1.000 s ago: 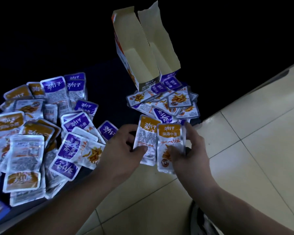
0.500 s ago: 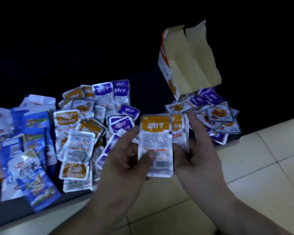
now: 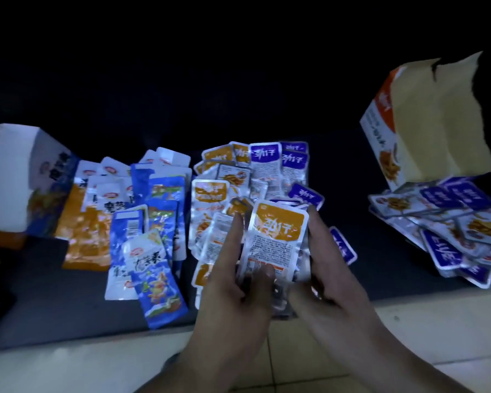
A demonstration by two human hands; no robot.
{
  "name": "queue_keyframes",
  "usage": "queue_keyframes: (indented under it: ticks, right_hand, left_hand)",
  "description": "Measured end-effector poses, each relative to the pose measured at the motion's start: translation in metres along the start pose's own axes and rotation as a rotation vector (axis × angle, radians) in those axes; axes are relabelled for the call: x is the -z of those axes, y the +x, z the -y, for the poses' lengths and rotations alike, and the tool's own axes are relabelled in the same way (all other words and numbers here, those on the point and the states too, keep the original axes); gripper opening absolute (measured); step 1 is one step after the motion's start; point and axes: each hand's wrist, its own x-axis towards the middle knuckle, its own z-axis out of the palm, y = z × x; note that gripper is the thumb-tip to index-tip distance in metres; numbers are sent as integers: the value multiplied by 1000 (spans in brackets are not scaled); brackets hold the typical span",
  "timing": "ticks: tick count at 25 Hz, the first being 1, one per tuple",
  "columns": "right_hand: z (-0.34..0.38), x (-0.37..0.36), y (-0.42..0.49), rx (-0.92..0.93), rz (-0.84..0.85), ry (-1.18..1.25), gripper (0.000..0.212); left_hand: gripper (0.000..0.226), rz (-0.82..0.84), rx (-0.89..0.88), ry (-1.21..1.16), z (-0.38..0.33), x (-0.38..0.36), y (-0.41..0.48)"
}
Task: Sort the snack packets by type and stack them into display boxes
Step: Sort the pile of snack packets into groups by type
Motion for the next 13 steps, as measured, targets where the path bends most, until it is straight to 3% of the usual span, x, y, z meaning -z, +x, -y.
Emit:
queue_keyframes:
  ticks: [5,9,13]
  right_hand:
    - [13,-33,34,-14,173,-11,81]
    - [4,-55,60,-40,56,-128,77]
    - [-15,-56,58,44,24,-447,88]
  left_hand:
    - [79,-174,38,179,17,53,17]
    - [73,-206,-31,501,35,73,32]
    - [76,-201,-97,675,65,74,27]
